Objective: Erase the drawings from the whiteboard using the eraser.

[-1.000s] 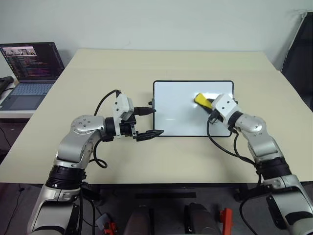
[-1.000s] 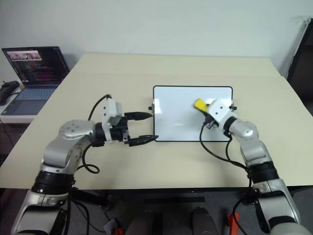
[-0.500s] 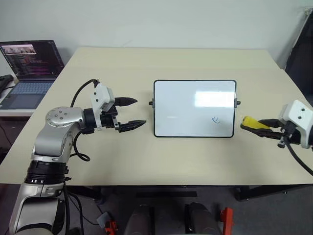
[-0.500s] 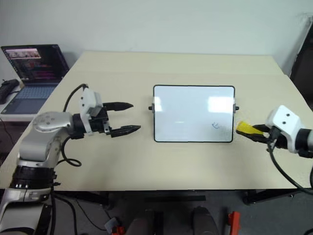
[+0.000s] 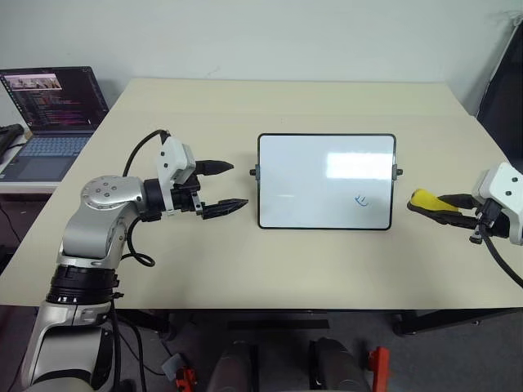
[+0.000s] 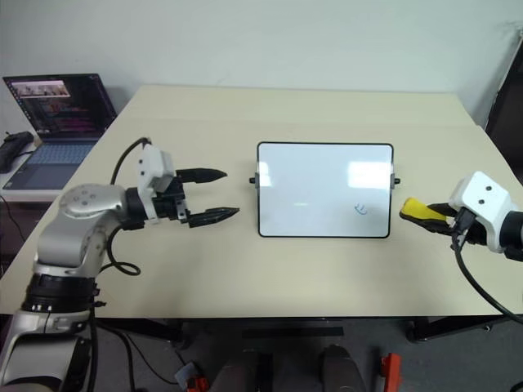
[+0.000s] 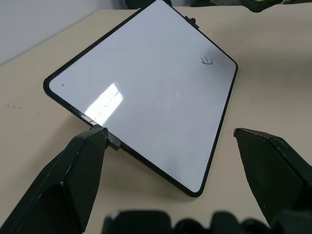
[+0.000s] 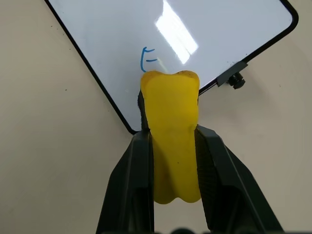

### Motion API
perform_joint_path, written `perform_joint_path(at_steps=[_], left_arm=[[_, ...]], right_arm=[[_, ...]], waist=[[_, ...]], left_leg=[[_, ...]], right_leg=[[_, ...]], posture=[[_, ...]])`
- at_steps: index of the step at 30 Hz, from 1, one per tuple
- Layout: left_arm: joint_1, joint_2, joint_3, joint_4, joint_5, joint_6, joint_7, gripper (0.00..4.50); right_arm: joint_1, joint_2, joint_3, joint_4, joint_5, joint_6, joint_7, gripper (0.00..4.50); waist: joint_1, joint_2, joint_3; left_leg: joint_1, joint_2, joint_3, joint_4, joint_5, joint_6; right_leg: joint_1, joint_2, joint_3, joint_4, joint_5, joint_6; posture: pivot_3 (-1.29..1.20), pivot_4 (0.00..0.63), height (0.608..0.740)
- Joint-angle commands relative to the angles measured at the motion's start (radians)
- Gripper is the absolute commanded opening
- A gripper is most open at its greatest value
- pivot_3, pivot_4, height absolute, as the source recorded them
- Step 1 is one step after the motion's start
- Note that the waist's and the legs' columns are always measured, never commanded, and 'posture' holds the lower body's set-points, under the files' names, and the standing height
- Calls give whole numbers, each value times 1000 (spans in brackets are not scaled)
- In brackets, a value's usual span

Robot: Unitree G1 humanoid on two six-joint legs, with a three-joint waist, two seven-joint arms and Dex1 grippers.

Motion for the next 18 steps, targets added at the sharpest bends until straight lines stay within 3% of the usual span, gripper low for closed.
perform_joint_path(at_steps=[1,5,8,10,18], left_arm=[[-13,3,3,-40,-9,-1,-6,4500],[-14,-1,2,-37,-10,-2,-9,4500],[-9,-33,-21,-56,-15,3,-2,4500],[4,-63,-44,-89,-22,16,6,4500],[28,-95,-68,-129,-25,42,12,4500]], right_arm=[[-25,8,-21,-17,6,-21,-25,825],[-118,78,5,-29,50,-3,-73,825],[-216,251,97,-21,37,-30,-199,825],[-247,341,165,46,-63,-116,-296,825],[-305,460,258,287,-184,-303,-386,822]], waist=[[0,0,0],[-4,0,0],[-4,-1,-1],[-3,-1,-1],[2,-1,0]], left_leg=[[0,0,0,0,0,0],[0,0,0,0,0,0],[1,1,0,0,0,0],[1,1,0,1,0,0],[-1,-1,-1,1,0,0]], right_leg=[[0,0,0,0,0,0],[0,0,0,0,0,0],[0,1,0,0,0,0],[1,1,0,0,0,0],[-1,0,0,1,1,-1]], posture=[[0,150,740],[0,150,740],[0,150,740],[0,150,740],[0,150,740]])
